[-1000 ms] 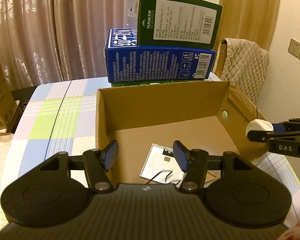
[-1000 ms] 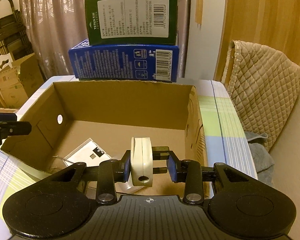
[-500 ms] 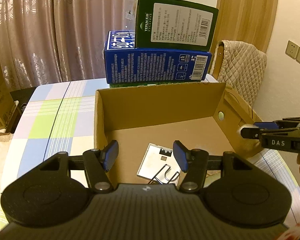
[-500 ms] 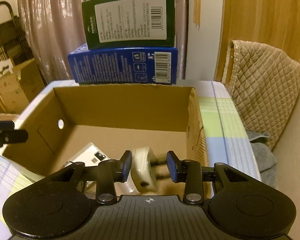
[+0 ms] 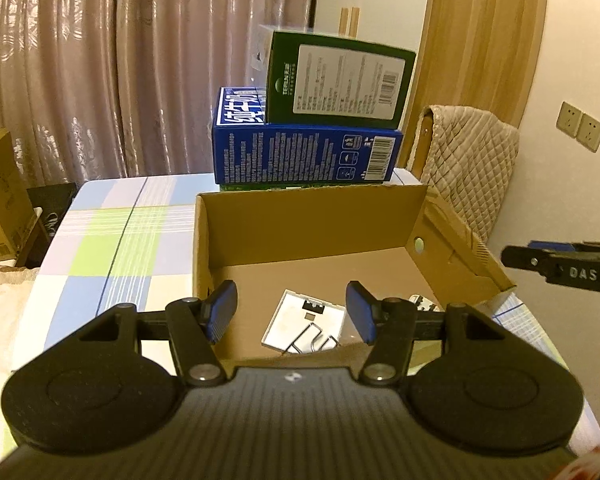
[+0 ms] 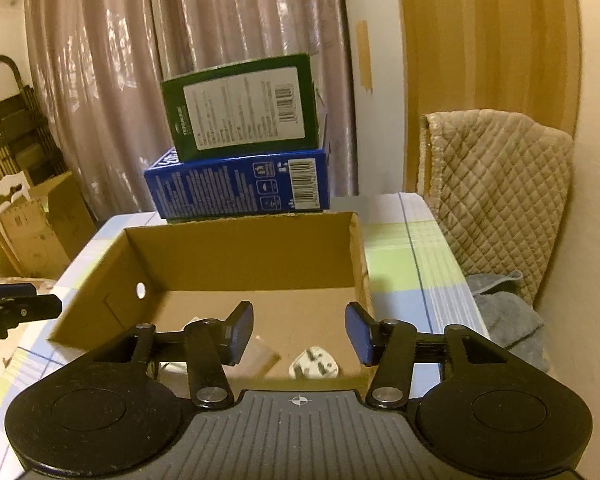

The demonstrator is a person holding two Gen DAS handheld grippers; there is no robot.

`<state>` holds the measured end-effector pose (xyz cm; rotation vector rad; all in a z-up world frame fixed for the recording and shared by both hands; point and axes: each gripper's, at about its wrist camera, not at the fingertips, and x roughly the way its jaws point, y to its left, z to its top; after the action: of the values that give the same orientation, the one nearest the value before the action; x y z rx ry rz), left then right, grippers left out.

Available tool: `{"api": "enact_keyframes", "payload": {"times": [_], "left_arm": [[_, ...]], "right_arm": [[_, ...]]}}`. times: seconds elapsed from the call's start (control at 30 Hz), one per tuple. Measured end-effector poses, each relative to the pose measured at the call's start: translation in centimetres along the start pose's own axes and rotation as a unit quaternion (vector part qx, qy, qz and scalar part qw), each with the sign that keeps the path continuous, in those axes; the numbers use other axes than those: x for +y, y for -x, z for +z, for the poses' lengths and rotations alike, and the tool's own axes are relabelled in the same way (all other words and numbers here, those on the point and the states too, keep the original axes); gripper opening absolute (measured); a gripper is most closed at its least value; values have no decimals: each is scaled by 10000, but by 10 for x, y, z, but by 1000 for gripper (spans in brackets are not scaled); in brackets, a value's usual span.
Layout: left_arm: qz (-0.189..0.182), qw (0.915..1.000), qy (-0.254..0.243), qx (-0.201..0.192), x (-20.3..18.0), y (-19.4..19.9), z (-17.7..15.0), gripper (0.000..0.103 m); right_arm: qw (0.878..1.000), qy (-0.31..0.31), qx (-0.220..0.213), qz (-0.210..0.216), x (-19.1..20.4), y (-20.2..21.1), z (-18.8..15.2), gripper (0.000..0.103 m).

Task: Organize rigid objects
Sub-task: 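Open left tool to drop wire rack into box while right tool releases plug, then move both tools back to table, right tool toward Doraemon keychain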

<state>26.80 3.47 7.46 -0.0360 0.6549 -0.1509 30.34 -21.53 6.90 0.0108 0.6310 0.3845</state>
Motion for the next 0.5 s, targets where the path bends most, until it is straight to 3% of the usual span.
{"api": "enact_keyframes", "payload": {"times": [0.5], "left_arm": [[140,9990,415,-75,-8,107,-64,56]], "right_arm": [[9998,-198,-6,-18,28,117,-75,61]]}}
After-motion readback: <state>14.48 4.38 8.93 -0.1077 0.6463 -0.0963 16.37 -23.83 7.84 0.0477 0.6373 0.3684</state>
